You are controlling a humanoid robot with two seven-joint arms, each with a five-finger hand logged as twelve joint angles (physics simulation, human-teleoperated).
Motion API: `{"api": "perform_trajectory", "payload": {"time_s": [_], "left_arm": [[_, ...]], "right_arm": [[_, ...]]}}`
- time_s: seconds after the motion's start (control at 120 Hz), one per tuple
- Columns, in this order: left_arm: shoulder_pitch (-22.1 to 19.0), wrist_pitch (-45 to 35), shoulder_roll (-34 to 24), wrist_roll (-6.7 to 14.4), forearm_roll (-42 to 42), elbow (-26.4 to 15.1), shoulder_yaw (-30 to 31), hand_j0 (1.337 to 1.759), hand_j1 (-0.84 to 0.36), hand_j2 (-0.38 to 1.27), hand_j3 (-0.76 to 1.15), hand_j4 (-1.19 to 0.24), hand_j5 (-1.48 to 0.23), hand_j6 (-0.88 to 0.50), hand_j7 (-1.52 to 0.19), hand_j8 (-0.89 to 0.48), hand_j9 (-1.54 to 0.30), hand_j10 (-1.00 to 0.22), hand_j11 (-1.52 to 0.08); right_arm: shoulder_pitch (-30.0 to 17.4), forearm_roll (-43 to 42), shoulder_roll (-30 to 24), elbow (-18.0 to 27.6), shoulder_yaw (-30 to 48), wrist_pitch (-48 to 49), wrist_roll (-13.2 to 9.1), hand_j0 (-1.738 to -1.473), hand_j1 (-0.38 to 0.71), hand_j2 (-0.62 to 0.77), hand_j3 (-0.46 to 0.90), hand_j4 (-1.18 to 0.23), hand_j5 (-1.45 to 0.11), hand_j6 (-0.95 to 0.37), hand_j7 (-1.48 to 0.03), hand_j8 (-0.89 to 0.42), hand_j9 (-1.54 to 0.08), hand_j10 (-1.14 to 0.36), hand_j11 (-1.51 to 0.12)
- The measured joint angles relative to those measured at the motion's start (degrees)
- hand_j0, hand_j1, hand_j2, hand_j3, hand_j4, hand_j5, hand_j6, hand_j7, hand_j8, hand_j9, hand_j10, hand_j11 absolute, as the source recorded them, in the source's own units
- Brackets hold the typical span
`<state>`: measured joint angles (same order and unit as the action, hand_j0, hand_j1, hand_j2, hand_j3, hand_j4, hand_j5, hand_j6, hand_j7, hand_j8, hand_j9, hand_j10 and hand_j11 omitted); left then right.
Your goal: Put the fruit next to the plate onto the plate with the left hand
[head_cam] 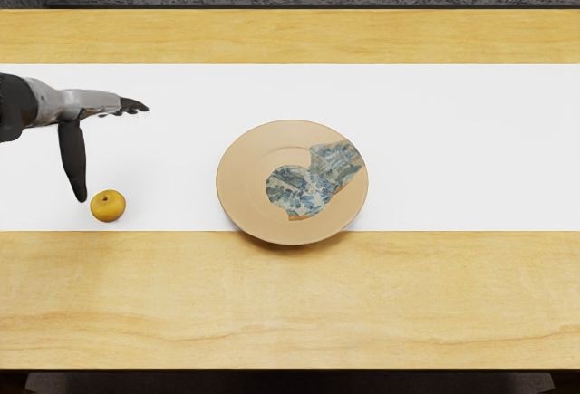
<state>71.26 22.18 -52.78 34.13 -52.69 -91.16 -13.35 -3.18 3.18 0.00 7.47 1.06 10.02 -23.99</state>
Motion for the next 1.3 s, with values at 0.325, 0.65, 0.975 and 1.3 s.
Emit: {"api": "perform_trajectory", "payload": {"time_s": [0.325,0.65,0.975,1.3], "left_arm": [[-8.78,-9.77,2.55,0.83,-12.60,-2.61,0.27,1.658,0.33,0.01,0.00,-0.02,-0.02,-0.03,-0.02,-0.03,-0.02,-0.02,-0.02],[-13.14,-10.98,3.22,0.87,-16.15,-2.91,1.36,1.658,0.33,0.01,0.00,-0.03,-0.03,-0.03,-0.03,-0.03,-0.03,-0.03,-0.03],[-15.63,-11.52,3.02,0.87,-16.45,-3.31,1.63,1.658,0.30,0.01,0.00,-0.05,-0.06,-0.05,-0.06,-0.05,-0.06,-0.05,-0.06],[-16.79,-13.37,3.00,0.87,-17.25,-3.15,1.68,1.658,0.08,0.05,0.00,-0.24,-0.30,-0.24,-0.30,-0.24,-0.30,-0.24,-0.30]], "right_arm": [[0.05,-0.03,0.00,0.00,-0.15,0.00,0.00,-1.658,-0.35,0.00,0.00,0.00,0.00,0.00,0.00,0.00,0.00,0.00,0.00],[0.05,-0.07,0.00,0.00,-0.17,0.00,0.00,-1.658,-0.35,0.00,0.00,0.00,0.00,0.00,0.00,0.00,0.00,0.00,0.00],[0.08,-0.05,0.00,0.00,-0.17,0.00,0.00,-1.658,-0.35,0.00,0.00,0.00,0.00,0.00,0.00,0.00,0.00,0.00,0.00],[0.10,-0.02,0.00,0.00,-0.17,0.00,0.00,-1.658,-0.35,0.00,0.00,0.00,0.00,0.00,0.00,0.00,0.00,0.00,0.00]]}}
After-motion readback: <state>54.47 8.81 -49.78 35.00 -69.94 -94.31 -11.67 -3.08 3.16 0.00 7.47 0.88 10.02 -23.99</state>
